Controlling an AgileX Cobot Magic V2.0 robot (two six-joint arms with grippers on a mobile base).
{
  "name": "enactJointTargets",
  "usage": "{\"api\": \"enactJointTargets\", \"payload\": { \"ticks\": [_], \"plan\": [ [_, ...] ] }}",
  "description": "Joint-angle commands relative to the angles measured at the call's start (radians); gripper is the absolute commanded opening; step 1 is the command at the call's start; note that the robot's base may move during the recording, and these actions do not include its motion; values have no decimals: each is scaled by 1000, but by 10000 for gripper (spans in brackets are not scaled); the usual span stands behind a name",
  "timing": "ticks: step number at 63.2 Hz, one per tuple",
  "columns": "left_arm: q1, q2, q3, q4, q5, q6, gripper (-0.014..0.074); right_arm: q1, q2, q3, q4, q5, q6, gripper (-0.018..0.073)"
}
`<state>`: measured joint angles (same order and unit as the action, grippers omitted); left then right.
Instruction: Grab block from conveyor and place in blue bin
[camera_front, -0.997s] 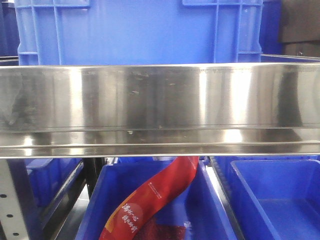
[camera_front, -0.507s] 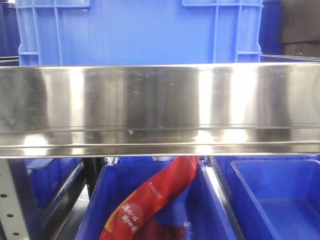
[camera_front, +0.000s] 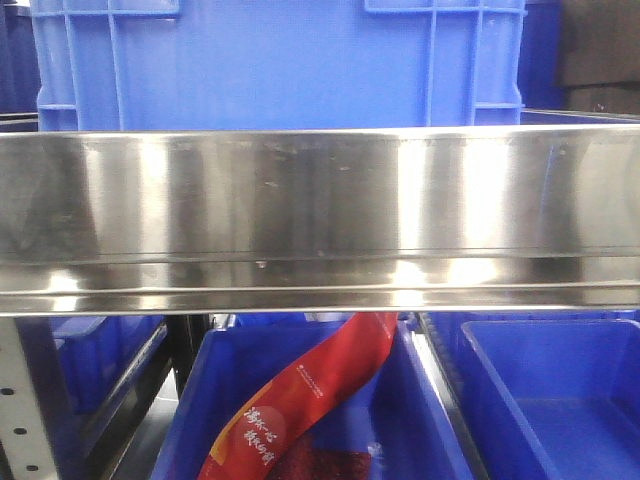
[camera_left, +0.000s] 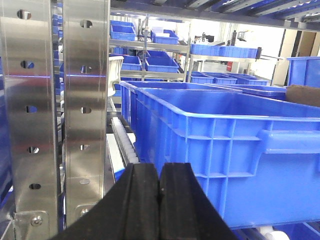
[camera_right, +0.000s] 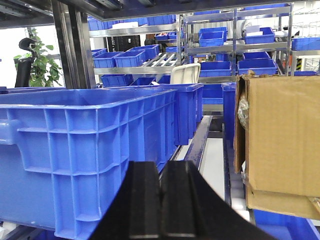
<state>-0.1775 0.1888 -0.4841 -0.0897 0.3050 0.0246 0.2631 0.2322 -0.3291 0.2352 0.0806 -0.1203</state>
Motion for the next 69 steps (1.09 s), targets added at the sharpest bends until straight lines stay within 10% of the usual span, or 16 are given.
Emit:
{"api": "enactJointTargets", "payload": {
  "ticks": [1,34,43,69],
  "plan": [
    [4,-5,3,-7,-16,-6,-111,-6,-3,3,-7,-16,-2,-167],
    [4,-5,3,-7,-16,-6,-111,-7,-12,3,-7,5,-2,-167],
    [4,-5,3,-7,-16,-6,-111,-14,-62,21,-134,-3,-2,-167],
    [4,-5,3,-7,-16,-6,-111,-257,-232,329,-132,-172,41,-167]
  ]
}}
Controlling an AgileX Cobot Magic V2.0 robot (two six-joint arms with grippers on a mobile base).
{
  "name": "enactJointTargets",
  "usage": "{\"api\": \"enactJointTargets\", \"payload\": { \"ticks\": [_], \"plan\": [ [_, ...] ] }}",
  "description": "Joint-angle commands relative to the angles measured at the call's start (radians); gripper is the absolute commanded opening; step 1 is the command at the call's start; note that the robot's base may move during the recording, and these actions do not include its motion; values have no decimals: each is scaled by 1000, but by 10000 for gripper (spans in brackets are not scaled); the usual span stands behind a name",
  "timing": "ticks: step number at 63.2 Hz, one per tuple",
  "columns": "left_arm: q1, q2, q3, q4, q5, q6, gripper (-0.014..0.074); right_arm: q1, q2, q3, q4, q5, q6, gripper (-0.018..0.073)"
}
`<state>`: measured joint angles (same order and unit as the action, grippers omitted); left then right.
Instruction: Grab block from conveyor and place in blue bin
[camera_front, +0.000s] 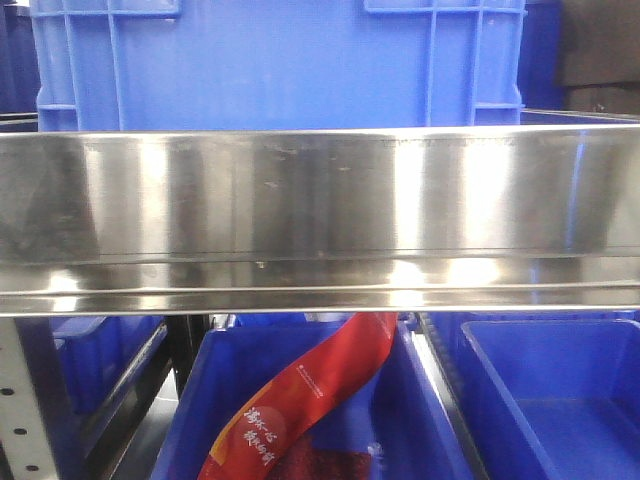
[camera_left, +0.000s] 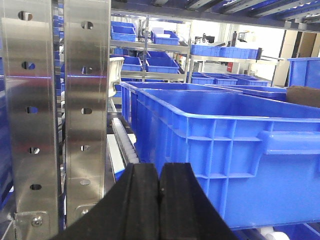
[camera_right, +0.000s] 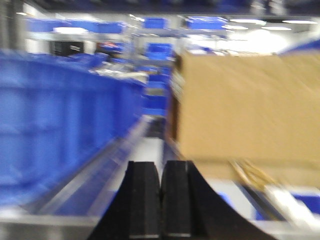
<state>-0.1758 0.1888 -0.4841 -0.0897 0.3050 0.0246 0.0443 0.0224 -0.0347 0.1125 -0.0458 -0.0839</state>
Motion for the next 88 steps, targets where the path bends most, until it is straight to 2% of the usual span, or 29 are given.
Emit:
{"api": "enactJointTargets", "payload": {
  "ticks": [1,5,26,88],
  "plan": [
    [2,-5,3,-7,-16,-6,-111,-43,-22,35,-9,-50,4,-167],
    [2,-5,3,-7,-16,-6,-111,-58,-22,35,-9,-9,4,-167],
    [2,-5,3,-7,-16,-6,-111,-62,-22,35,-42,16,4,-167],
    [2,-5,3,-7,-16,-6,-111,-62,-22,35,-42,12,4,-167]
  ]
}}
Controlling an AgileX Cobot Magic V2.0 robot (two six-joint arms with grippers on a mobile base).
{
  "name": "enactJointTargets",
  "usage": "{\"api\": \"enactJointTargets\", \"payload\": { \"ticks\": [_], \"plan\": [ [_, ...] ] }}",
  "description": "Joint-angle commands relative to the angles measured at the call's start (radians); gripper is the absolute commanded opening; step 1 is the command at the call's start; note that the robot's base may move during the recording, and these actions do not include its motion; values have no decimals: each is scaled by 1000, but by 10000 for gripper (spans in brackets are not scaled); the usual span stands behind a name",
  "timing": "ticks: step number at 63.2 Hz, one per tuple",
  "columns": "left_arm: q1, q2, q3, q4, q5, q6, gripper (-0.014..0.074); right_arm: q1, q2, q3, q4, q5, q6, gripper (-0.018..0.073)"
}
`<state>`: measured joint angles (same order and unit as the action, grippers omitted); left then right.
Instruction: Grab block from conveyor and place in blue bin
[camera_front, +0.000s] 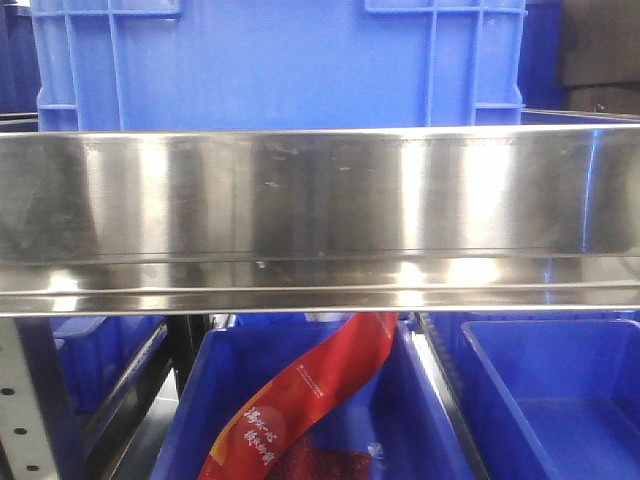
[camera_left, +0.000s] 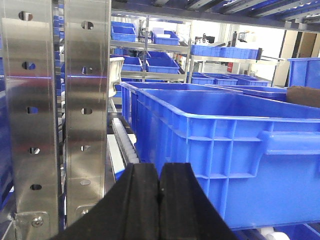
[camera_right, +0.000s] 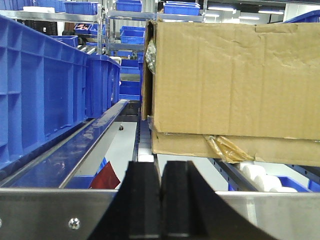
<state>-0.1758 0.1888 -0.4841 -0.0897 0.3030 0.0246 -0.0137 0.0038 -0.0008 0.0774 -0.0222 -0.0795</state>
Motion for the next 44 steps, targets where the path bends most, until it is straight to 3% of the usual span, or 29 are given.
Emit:
{"api": "enactJointTargets", "payload": {
  "ticks": [1,20,30,44],
  "plan": [
    [2,-5,3,-7,-14,-6,-111,-4,-4,1,-7,-11,0,-167],
    [2,-5,5,-7,-13,-6,-111,-4,-4,1,-7,-11,0,-167],
    [7,-42,51,136,-2,-6,-111,-4,-4,1,-7,-11,0,-167],
    [152,-141,275,74,-137,-25,-111,-4,-4,1,-7,-11,0,-167]
  ]
}}
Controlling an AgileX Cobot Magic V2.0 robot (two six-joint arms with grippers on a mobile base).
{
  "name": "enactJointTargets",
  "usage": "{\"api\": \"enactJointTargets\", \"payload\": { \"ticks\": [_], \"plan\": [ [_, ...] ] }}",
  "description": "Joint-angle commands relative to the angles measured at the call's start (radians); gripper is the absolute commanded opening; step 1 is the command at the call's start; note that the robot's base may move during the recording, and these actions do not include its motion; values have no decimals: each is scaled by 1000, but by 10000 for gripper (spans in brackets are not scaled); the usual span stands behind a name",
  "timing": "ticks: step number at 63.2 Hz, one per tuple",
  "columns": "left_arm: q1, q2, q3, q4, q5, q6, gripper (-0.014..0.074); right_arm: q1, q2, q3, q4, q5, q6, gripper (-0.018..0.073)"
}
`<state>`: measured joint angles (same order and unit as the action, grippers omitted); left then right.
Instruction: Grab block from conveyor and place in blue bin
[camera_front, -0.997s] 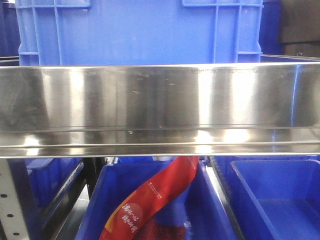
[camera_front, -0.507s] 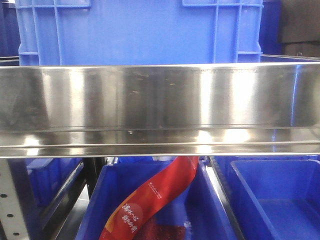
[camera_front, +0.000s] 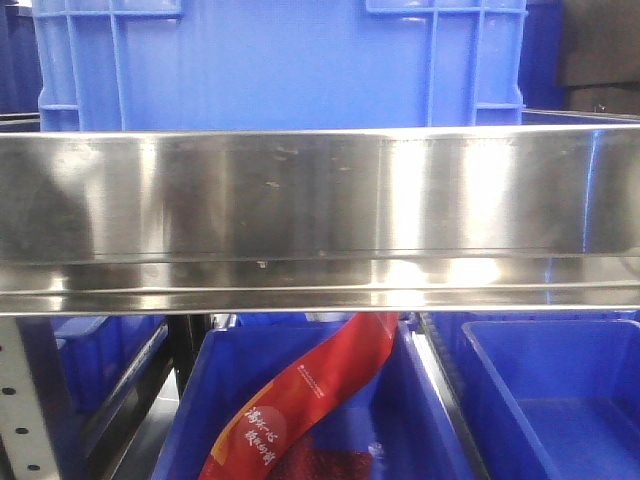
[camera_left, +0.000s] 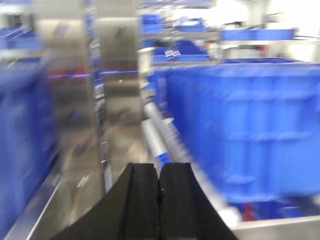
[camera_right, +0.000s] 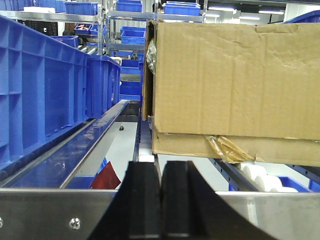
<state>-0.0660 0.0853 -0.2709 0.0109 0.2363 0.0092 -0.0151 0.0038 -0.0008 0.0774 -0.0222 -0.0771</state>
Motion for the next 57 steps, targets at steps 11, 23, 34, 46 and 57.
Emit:
{"api": "enactJointTargets", "payload": {
  "ticks": [11,23,34,46,57],
  "plan": [
    [89,-85,194,-50,-121,-90,-111,-3,-4,1,-7,-11,-2,-167],
    [60,-85,271,-44,-248,-96,-111,-3,-4,1,-7,-11,-2,-167],
    [16,-85,271,-44,-216,-96,-111,-3,-4,1,-7,-11,-2,-167],
    [-17,-85,271,0,-171,-96,-111,-3,-4,1,-7,-11,-2,-167],
    [-17,-85,271,0,-171,-96,-111,-3,-4,1,-7,-11,-2,-167]
  ]
}}
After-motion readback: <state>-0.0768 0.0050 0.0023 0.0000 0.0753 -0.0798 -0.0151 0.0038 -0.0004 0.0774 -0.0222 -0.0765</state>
